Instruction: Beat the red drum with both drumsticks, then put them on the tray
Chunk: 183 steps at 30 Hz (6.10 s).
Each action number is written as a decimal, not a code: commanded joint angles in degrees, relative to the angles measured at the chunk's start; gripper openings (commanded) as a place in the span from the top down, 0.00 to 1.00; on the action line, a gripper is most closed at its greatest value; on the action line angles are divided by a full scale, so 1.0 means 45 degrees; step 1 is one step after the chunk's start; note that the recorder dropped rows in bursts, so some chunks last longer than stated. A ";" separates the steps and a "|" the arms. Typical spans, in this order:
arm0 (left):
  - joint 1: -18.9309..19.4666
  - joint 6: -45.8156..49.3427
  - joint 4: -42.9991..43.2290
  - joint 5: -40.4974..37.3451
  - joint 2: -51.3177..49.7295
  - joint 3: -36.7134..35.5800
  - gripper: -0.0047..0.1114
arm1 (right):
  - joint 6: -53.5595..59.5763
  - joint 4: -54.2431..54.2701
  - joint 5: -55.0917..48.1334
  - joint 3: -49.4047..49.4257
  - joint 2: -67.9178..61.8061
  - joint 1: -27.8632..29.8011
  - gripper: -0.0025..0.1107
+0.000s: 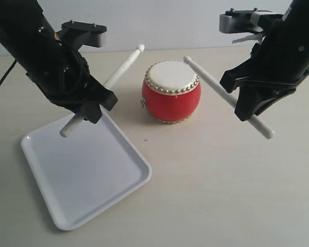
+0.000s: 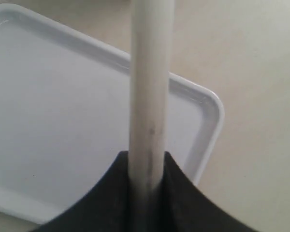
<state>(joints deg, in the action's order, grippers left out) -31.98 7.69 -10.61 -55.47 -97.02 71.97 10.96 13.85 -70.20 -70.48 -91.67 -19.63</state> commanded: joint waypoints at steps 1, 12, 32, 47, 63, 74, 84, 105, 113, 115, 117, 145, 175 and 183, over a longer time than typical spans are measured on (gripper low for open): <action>-0.0062 -0.0118 0.0105 -0.0110 -0.0079 0.0179 0.96 | -0.0079 -0.0143 0.0052 -0.0365 -0.0936 -0.0229 0.98; -0.0062 0.0151 0.0324 -0.0279 -0.0079 0.0179 0.96 | -0.0238 -0.0212 0.0052 -0.3119 -0.1416 -0.0229 0.98; -0.0062 0.1652 0.0809 -0.1384 -0.0183 0.1921 0.96 | -0.0586 -0.2157 0.0052 -0.3094 -0.0767 -0.0229 0.98; -0.0404 0.2412 0.1586 -0.3221 -0.3950 0.4402 0.96 | -0.0313 -0.1411 0.0052 -0.3094 -0.0749 0.0549 0.98; -0.0042 0.2129 0.1609 -0.3221 -0.1489 0.4754 0.96 | 0.0267 0.0885 0.0052 -0.3070 -0.1017 0.0248 0.98; 0.0506 0.1879 0.1477 -0.3221 -0.0830 0.4136 0.96 | -0.0136 -0.0599 0.0052 -0.2405 -0.1423 -0.0225 0.98; 0.0506 0.1879 0.1477 -0.3221 -0.0830 0.2476 0.96 | -0.0136 -0.0599 0.0052 -0.0878 -0.1398 -0.0225 0.98; 0.0481 0.1879 0.1292 -0.2801 -0.0830 0.1609 0.96 | -0.0133 0.0156 0.0052 -0.1731 -0.2369 -0.0225 0.98; 0.0481 0.1848 0.0990 -0.3158 -0.0830 0.1609 0.96 | -0.0221 0.0626 0.0052 -0.1596 -0.3264 -0.0225 0.98; 0.0481 0.1848 0.0990 -0.3158 -0.0830 0.1609 0.96 | -0.0166 0.0491 0.0052 -0.1939 -0.2598 -0.0225 0.98; 0.0455 0.1953 0.0964 -0.3126 -0.0830 0.1609 0.96 | -0.0040 0.0297 0.0052 -0.2184 -0.1739 -0.0225 0.98; -0.0549 0.2175 0.1789 -0.3221 -0.3819 0.5330 0.96 | -0.0113 -0.1839 0.0052 -0.0397 0.0201 0.0086 0.98; 0.0894 0.2052 0.0504 -0.3221 -0.0945 0.2989 0.96 | -0.0240 -0.1258 0.0052 -0.0420 -0.3936 -0.0513 0.98; 0.0894 0.2064 0.0522 -0.3221 -0.0832 0.2552 0.96 | 0.0342 -0.0591 0.0052 -0.1227 -0.3133 -0.0513 0.98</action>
<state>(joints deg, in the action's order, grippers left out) -27.93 17.09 -7.56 -70.03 -101.62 83.71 11.53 11.03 -70.17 -73.92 -110.18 -21.94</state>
